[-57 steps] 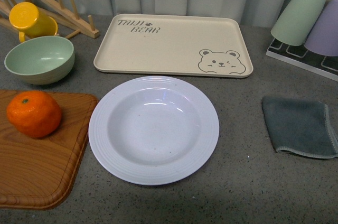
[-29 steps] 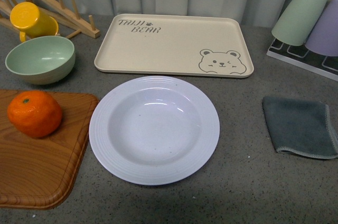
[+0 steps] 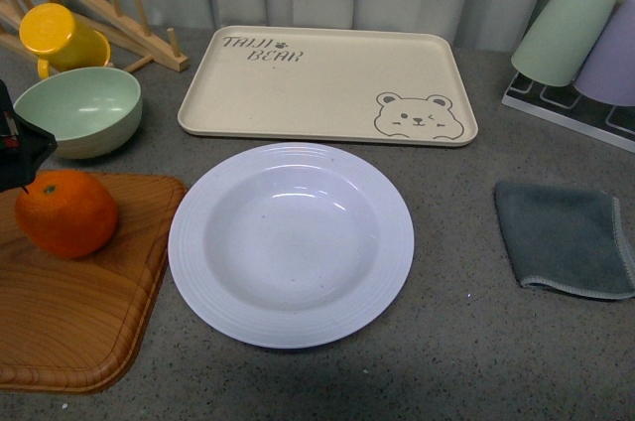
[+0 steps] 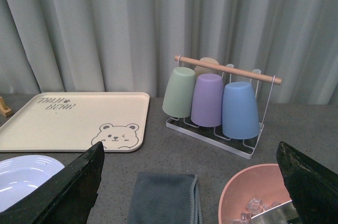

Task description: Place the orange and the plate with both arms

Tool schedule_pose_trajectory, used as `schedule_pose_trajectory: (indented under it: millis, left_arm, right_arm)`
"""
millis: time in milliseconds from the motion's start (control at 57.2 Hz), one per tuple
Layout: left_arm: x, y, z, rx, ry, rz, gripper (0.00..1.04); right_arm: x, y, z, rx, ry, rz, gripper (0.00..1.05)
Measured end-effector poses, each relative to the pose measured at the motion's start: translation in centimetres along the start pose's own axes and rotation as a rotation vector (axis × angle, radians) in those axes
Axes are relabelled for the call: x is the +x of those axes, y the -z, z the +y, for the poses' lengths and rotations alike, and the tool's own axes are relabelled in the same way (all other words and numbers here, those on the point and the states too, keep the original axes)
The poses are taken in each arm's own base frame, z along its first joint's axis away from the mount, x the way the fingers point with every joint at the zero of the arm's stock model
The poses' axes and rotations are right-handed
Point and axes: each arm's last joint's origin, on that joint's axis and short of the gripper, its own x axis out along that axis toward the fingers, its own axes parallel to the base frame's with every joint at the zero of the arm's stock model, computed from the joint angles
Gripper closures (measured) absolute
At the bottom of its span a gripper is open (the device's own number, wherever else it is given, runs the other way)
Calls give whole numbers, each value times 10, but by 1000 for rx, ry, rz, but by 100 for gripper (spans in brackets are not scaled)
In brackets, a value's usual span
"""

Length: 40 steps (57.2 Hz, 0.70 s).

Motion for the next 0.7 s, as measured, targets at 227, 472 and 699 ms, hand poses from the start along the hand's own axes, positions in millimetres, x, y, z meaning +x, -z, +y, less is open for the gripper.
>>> schedule_pose_trajectory:
  millis: [227, 472, 699]
  left_arm:
    - [17, 6, 2, 18, -27, 51, 7]
    - [24, 9, 1, 24, -7, 87, 7]
    - [32, 14, -2, 54, -5, 128, 7]
  right_arm:
    - [0, 0, 0, 0, 0, 0, 9]
    - [0, 0, 0, 0, 0, 0, 9]
    - [0, 0, 0, 0, 0, 0, 9]
